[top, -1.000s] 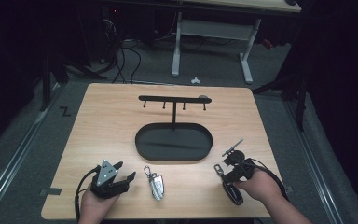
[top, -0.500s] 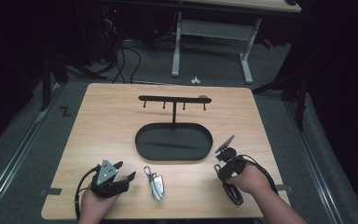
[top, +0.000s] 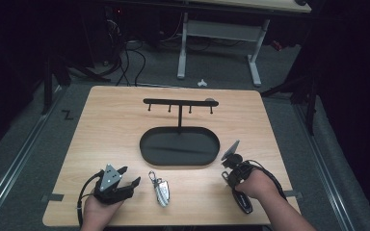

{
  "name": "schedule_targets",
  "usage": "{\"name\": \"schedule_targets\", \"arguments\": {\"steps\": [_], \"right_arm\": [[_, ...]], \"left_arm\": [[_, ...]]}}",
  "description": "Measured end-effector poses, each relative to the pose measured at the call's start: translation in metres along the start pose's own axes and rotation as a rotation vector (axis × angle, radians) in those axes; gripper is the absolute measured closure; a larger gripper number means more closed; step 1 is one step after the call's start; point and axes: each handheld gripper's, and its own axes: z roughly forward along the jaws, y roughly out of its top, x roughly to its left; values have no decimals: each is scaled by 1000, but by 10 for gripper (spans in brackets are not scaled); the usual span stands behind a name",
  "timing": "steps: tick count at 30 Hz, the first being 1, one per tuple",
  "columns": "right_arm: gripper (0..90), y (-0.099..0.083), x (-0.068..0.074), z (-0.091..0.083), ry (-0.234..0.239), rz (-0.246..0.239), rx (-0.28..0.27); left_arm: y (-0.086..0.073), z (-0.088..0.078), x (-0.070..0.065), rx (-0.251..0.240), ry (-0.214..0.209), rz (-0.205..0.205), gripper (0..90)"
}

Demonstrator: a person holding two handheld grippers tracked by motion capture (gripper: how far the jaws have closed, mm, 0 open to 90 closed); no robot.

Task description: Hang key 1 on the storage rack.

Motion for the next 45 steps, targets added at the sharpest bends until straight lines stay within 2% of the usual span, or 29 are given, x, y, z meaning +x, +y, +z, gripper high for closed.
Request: {"name": "schedule_targets", "arguments": {"steps": [3, 10, 12, 16, 21, 29, 36, 39, 45], "right_arm": [[797, -1, 5, 0, -3, -40, 5], [805, -5, 5, 0, -2, -77, -21], [805, -6, 8, 0, -42, -82, -25], [805, -8, 12, -7, -43, -98, -37], [803, -10, 10, -28, -19, -80, -66], [804, -16, 3, -52, 23, -70, -121], [804, -18, -5, -72, 37, -70, -183], [805, -19, -6, -78, 38, -75, -207], [805, -15, -4, -86, 41, -76, -235]], "left_arm": [[1, 0, 0, -4, -1, -2, 368], [0, 1, 0, -2, -4, -3, 368], [0, 0, 0, -2, -4, -4, 368], [0, 0, 0, -3, -5, -6, 368], [0, 1, -1, -9, -13, -3, 370], [1, -2, -1, -62, -40, -9, 369], [-2, -4, -2, -48, -41, 0, 368], [-4, -6, -2, -44, -35, 11, 368], [-8, -11, 0, -47, -23, 4, 368]]}}
